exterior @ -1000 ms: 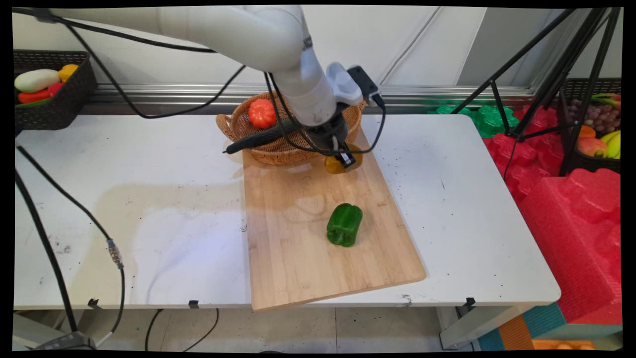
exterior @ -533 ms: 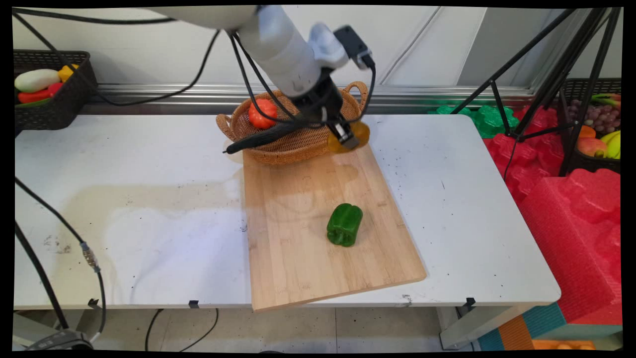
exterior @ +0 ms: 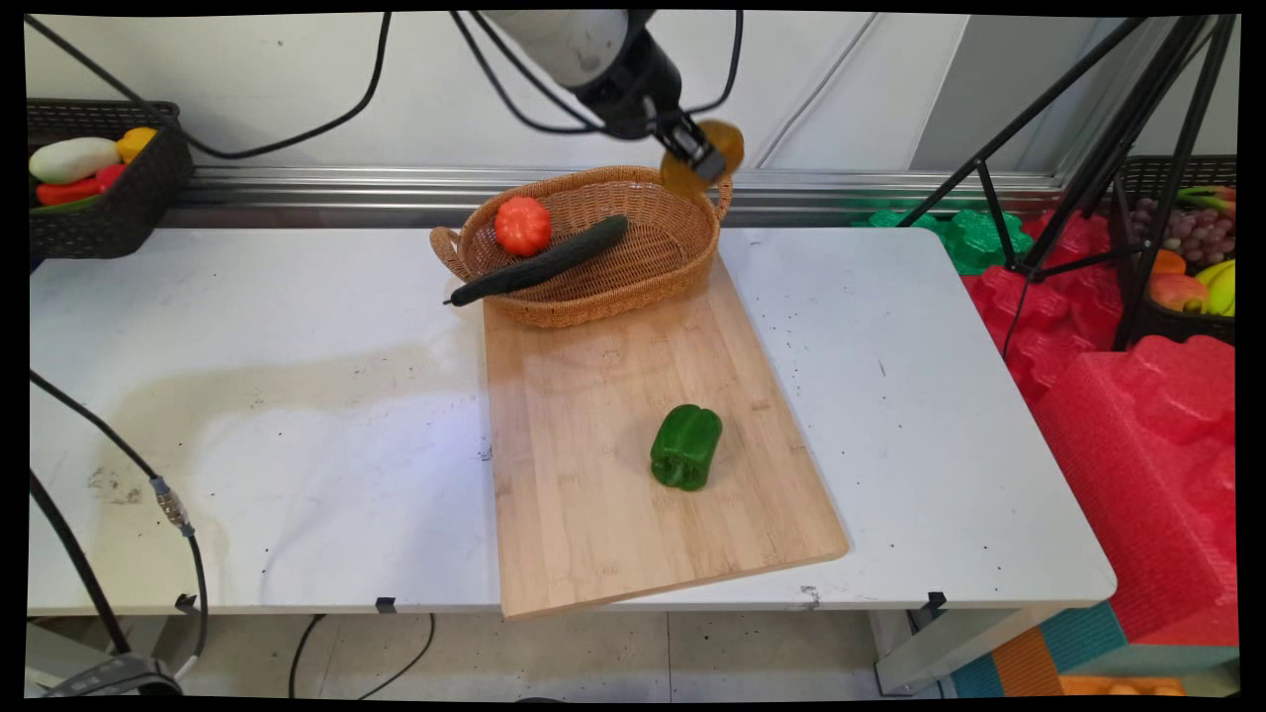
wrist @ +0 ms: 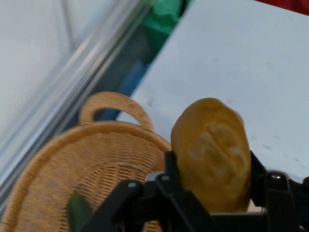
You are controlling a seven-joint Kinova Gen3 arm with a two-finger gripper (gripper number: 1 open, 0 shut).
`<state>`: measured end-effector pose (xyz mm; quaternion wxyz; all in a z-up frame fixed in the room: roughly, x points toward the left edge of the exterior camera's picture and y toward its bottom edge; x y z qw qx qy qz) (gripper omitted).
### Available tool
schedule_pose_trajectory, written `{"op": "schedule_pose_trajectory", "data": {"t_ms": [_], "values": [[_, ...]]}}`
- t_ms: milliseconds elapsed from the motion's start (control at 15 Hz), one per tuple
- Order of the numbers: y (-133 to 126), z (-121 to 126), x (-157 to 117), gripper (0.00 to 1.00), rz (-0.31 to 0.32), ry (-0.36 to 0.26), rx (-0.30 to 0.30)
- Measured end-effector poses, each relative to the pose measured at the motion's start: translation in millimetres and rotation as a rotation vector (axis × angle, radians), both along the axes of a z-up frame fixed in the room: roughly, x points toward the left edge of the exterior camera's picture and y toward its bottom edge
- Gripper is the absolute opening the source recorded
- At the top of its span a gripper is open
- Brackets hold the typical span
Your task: Place the picked object in the vegetable basket
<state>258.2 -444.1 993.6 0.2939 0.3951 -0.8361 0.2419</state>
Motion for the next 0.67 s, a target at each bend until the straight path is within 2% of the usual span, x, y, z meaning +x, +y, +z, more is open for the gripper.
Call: {"op": "schedule_pose_trajectory", "data": {"t_ms": [133,400,667], "values": [[-20,1,6,0.0,0.063,0.005,-0.028],[-57,-9,15,0.0,0.141,-0.01,-0.045],[-97,-43,22,0.0,0.174,-0.056,0.001]]}}
